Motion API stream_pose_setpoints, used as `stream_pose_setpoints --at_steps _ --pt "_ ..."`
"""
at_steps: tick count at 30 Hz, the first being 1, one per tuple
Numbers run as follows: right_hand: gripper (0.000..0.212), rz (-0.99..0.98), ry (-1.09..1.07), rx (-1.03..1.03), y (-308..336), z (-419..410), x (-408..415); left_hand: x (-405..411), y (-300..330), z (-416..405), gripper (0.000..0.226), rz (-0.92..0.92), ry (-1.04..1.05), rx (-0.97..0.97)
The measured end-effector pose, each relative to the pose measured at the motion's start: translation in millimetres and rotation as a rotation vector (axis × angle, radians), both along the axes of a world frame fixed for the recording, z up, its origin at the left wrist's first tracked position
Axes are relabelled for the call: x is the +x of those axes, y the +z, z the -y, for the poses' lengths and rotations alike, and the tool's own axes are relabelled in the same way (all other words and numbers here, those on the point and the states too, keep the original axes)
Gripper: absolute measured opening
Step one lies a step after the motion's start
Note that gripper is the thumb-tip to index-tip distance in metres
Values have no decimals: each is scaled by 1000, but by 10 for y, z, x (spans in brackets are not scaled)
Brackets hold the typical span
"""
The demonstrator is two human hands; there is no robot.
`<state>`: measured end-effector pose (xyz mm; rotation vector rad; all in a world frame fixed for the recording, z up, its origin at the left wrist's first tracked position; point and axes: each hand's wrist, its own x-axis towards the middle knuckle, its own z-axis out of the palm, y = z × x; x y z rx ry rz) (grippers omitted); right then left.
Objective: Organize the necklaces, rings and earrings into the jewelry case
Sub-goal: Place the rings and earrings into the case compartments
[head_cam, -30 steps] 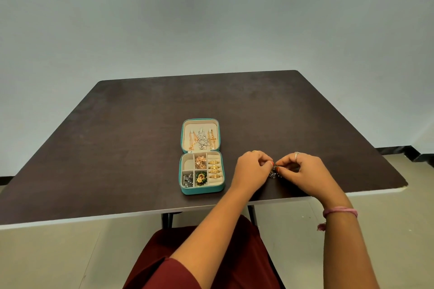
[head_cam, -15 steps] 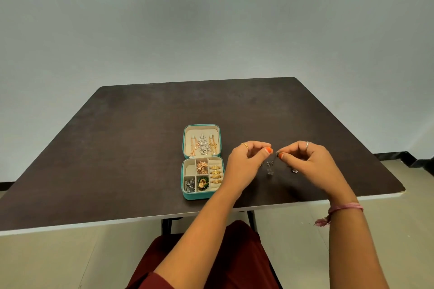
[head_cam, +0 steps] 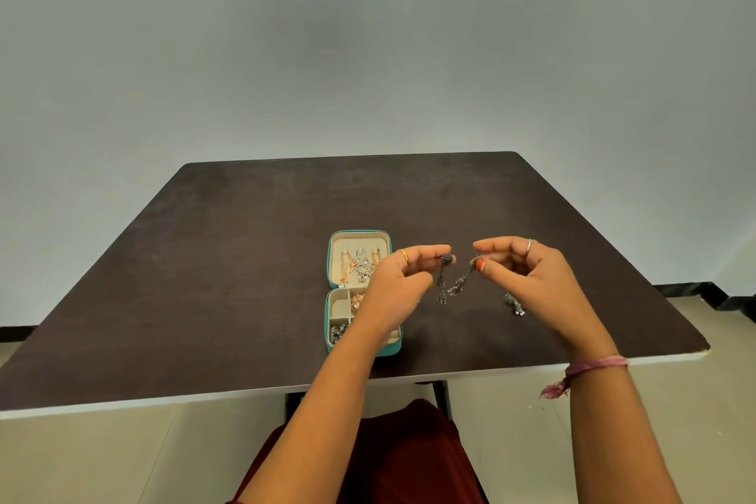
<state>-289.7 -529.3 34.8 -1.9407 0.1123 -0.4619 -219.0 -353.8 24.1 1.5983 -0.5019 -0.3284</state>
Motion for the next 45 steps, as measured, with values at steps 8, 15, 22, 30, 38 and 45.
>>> stream_pose_setpoints --at_steps 8,15,22,30,38,45 --pt "19 56 26 139 22 -315 99 16 79 -227 40 -31 51 -94" --pt "18 45 91 320 20 -584 213 112 94 -493 23 -32 110 -141" --pt "18 53 132 382 30 -789 322 182 66 -733 21 -63 178 -152" --pt "24 -5 136 390 -15 -933 445 232 -12 -866 22 -107 258 -171" --pt "38 -80 79 428 -5 -1040 526 276 -209 -929 18 -35 339 -76" --pt "45 -97 93 469 -2 -1082 540 268 -355 -957 12 33 395 -5"
